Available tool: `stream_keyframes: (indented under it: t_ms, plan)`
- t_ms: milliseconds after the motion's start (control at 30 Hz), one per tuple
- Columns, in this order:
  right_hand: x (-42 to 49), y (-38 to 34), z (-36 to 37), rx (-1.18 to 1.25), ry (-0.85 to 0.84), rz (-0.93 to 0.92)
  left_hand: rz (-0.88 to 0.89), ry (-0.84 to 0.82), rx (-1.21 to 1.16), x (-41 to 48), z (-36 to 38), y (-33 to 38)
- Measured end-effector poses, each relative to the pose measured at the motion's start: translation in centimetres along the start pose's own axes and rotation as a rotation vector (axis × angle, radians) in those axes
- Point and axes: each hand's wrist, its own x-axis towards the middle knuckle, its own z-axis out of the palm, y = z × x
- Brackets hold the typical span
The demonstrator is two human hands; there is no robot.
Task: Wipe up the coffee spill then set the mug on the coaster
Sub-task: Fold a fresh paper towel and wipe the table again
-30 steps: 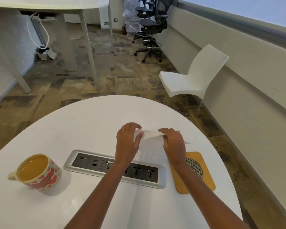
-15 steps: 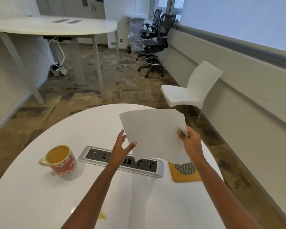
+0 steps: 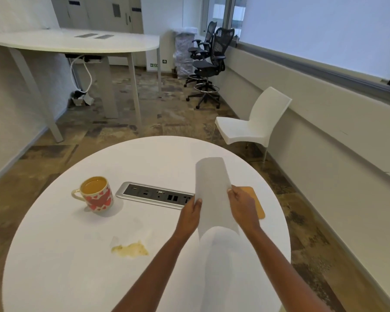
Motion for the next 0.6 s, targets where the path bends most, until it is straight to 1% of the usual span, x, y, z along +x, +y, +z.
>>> stream_keyframes:
  t_ms: [133, 300, 433, 500, 600]
  plan:
    - [-3.3, -0.7, 2.5, -0.066, -0.096, -0.086, -0.024, -0.051, -0.059, -2.8, 1.1, 0.2]
    - [-6.2, -1.6, 4.2, -0.068, -0.125, -0.112, -0.042, -0.111, -0.223, -5.6, 1.0, 0.4]
    - [-6.8, -2.2, 4.8, -0.031, -0.2, -0.032, -0.094, -0.113, -0.307, -6.5, 0.0, 0.4]
    - [-6.9, -2.5, 5.2, 0.042, -0.247, 0.023, -0.101, -0.12, -0.357, -6.5, -0.5, 0.3]
    - [-6.8, -2.7, 6.2, 0.151, -0.305, 0.084, -0.102, -0.095, -0.348, -6.0, -1.5, -0.3]
